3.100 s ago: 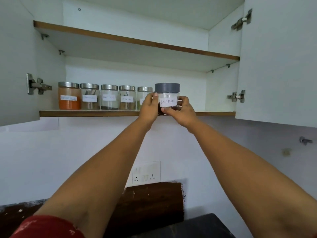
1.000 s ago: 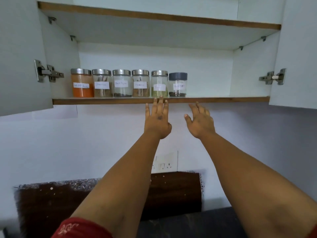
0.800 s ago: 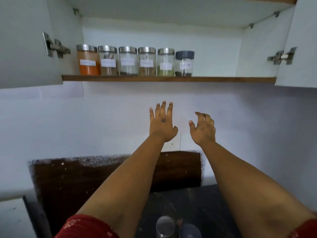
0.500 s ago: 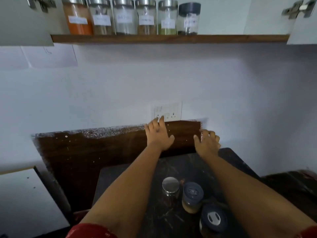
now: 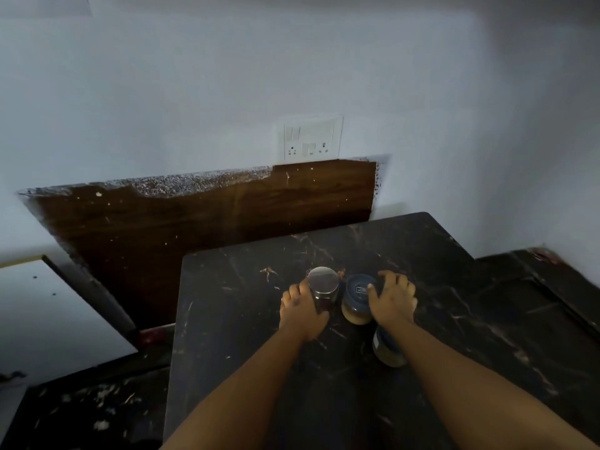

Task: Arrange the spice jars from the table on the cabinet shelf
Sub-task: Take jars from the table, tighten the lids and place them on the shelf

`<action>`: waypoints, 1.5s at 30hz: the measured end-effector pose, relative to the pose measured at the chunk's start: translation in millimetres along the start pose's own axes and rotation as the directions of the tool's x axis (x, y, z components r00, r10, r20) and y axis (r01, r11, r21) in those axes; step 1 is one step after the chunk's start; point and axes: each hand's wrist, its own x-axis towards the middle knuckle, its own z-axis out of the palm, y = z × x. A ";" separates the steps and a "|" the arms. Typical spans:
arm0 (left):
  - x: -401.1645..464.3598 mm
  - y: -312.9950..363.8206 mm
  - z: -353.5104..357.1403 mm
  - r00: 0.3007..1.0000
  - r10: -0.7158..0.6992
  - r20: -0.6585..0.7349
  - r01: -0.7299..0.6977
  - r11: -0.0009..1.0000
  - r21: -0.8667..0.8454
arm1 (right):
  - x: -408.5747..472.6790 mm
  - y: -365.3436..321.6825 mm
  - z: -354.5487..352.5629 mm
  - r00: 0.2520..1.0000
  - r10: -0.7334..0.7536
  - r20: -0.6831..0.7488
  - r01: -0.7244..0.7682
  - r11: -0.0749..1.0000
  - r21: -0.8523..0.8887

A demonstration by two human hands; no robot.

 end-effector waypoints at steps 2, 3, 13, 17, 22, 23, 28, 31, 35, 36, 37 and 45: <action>-1.5 -6.0 2.0 1.000 0.000 0.012 0.000 1.000 -0.016 | -6.8 -6.9 9.9 0.997 -0.075 0.029 0.077 0.995 -0.058; -1.9 -7.7 1.8 1.000 0.000 0.010 0.000 1.000 -0.022 | -9.2 -10.6 13.7 0.991 -0.129 0.038 0.131 0.988 -0.080; 4.7 -15.2 -17.4 0.998 -0.006 -0.057 0.001 0.996 -0.085 | 3.4 -74.9 48.9 0.865 -0.377 0.331 0.462 0.857 -0.229; 9.0 -24.6 -33.8 0.999 -0.002 -0.039 -0.003 0.991 -0.135 | 6.7 -80.8 56.9 0.845 -0.361 0.395 0.503 0.787 -0.357; 12.1 -29.9 -36.7 0.997 -0.078 0.029 0.083 0.971 -0.225 | 7.8 -85.8 53.9 0.856 -0.391 0.340 0.496 0.808 -0.319; 11.2 -30.2 -34.8 0.994 -0.094 0.050 0.103 0.966 -0.239 | 8.0 -87.2 51.2 0.871 -0.387 0.303 0.469 0.839 -0.277; 6.3 -23.5 -31.7 0.999 -0.034 0.017 0.038 0.965 -0.258 | 9.0 -112.5 15.3 0.927 -0.180 0.330 0.149 0.982 0.116; 6.3 -7.4 -47.3 0.987 -0.126 -0.098 0.052 0.833 -0.550 | 13.8 -123.4 -12.7 0.899 -0.111 0.424 -0.075 0.914 0.398; 8.0 10.4 -70.2 0.969 -0.078 0.236 0.248 0.271 -0.930 | 17.7 -119.2 -39.2 0.732 -0.283 0.620 -0.448 0.485 0.751; 7.3 14.5 -74.5 0.956 -0.019 0.294 0.293 0.144 -0.945 | 15.7 -118.5 -43.9 0.688 -0.340 0.641 -0.491 0.432 0.756; 6.0 18.7 -78.4 0.946 0.024 0.323 0.322 0.054 -0.945 | 13.1 -118.7 -47.0 0.648 -0.387 0.656 -0.522 0.402 0.752; 1.7 31.2 -81.7 0.963 -0.035 0.266 0.268 0.178 -0.947 | -4.8 -129.1 -48.9 0.698 -0.311 0.645 -0.558 0.328 0.762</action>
